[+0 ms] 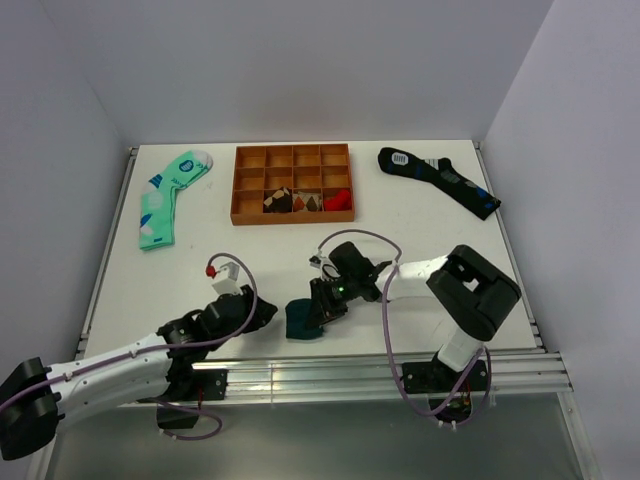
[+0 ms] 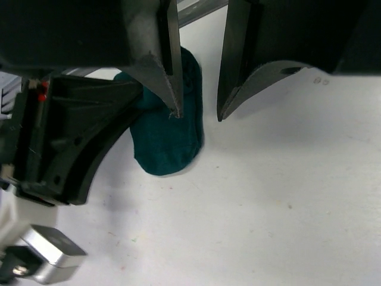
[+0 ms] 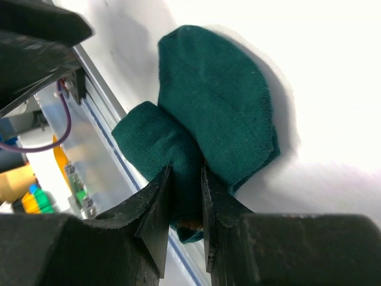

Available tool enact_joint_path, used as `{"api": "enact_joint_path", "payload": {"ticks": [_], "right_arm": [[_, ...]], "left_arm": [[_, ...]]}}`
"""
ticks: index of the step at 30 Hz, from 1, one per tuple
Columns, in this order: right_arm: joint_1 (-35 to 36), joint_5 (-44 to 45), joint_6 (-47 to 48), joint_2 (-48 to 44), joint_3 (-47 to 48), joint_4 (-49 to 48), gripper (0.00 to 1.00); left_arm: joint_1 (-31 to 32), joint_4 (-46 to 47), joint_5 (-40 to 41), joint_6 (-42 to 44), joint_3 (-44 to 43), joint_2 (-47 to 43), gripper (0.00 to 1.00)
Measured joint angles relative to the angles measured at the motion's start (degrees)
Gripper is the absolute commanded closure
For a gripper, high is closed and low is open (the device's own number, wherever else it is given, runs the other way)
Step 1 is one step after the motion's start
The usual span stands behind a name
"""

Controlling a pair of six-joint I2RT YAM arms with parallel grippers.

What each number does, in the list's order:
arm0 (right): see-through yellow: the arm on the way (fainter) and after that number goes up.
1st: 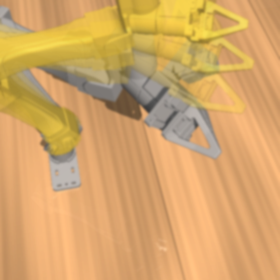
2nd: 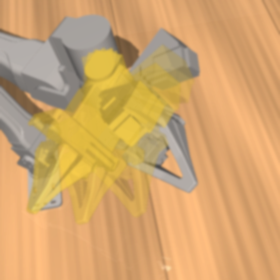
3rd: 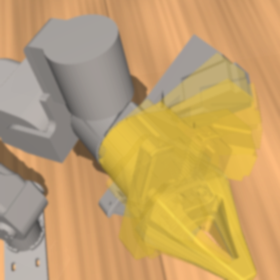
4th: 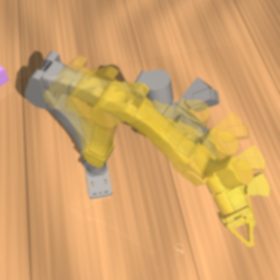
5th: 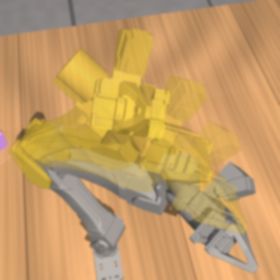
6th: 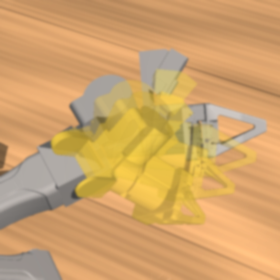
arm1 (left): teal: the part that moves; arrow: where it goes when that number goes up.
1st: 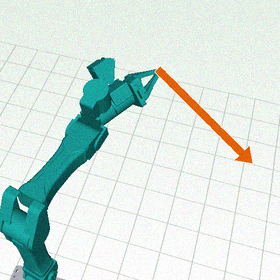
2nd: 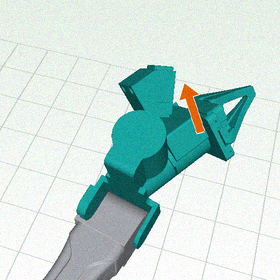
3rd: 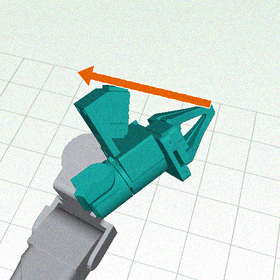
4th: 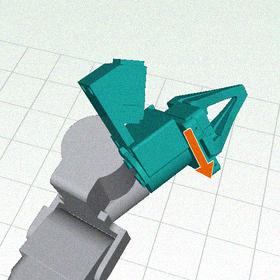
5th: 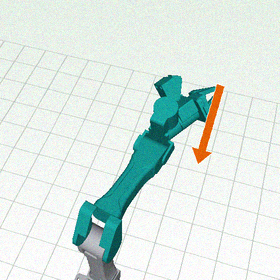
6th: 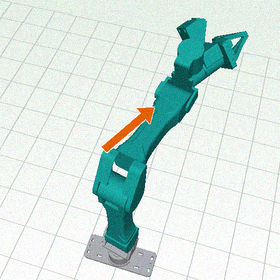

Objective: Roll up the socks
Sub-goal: Roll the sock at the center of the board.

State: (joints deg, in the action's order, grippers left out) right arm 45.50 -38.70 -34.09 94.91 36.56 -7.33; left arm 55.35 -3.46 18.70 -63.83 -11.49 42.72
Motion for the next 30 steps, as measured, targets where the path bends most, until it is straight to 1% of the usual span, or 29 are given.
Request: {"api": "enact_joint_path", "payload": {"ticks": [3,8,12,15,20,24,25,30], "right_arm": [[-1.62,-2.49,2.40,1.62,2.75,5.95,0.85],[-3.06,-5.05,5.33,3.76,5.90,13.00,0.85],[-4.11,-6.47,7.26,4.98,7.56,17.77,0.85],[-4.92,-7.56,8.48,6.25,9.01,21.07,0.85],[-5.62,-8.79,10.16,8.66,11.96,26.36,0.86],[-5.64,-8.79,11.61,9.79,13.77,29.77,0.86],[-5.64,-8.74,11.91,10.01,14.16,30.62,0.86],[-5.64,-8.07,13.25,10.62,15.63,34.23,0.86]], "left_arm": [[2.38,2.56,1.70,1.40,1.03,-1.36,0.65],[7.69,8.50,5.40,4.92,1.99,-1.68,0.64],[13.05,14.99,9.27,8.87,3.85,-0.50,0.62],[16.11,19.30,10.62,11.98,5.22,1.51,0.61],[18.34,24.87,11.23,16.74,5.62,6.86,0.59],[20.00,27.65,11.69,19.80,5.42,10.29,0.57],[20.26,28.11,11.76,20.35,5.25,11.02,0.55],[21.44,31.45,11.98,22.84,4.59,14.21,0.54]]}}
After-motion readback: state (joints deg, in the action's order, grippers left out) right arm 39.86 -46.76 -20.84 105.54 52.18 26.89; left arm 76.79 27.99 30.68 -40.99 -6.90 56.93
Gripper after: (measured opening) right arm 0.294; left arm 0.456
